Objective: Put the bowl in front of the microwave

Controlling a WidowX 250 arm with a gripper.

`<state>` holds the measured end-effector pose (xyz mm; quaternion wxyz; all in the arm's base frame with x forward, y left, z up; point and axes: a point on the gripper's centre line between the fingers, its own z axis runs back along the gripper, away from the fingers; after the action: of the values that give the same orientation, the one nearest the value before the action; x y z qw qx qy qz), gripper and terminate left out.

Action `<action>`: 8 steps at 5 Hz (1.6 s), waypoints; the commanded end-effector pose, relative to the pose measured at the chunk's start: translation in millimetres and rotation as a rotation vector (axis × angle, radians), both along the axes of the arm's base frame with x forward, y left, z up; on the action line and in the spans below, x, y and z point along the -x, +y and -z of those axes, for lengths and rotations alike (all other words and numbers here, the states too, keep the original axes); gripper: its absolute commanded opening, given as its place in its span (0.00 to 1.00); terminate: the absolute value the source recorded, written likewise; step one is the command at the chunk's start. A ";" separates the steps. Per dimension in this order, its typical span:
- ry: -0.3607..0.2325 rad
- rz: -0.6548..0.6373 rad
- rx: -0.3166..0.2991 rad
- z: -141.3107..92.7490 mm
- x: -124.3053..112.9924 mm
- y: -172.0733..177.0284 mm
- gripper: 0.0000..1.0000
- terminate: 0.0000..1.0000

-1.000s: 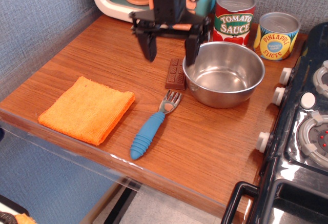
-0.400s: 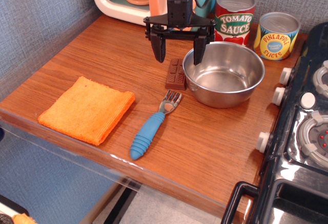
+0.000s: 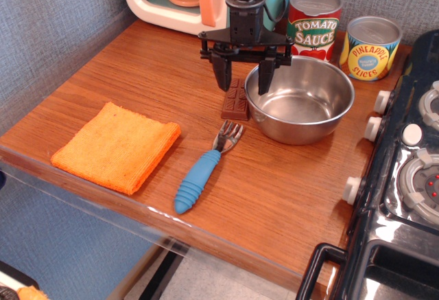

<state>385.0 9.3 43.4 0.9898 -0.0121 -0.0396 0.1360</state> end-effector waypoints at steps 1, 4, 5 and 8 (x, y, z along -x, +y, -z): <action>-0.031 -0.004 -0.026 -6.7 1.8 3.7 0.00 0.00; -0.087 -0.001 0.052 -42.3 -2.9 -7.2 0.00 0.00; -0.162 -0.010 0.133 -80.8 -7.7 5.0 0.00 0.00; -0.108 -0.113 0.017 -95.8 35.4 150.1 0.00 0.00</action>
<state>349.1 154.8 112.8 0.9794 -0.0323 -0.0578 0.1909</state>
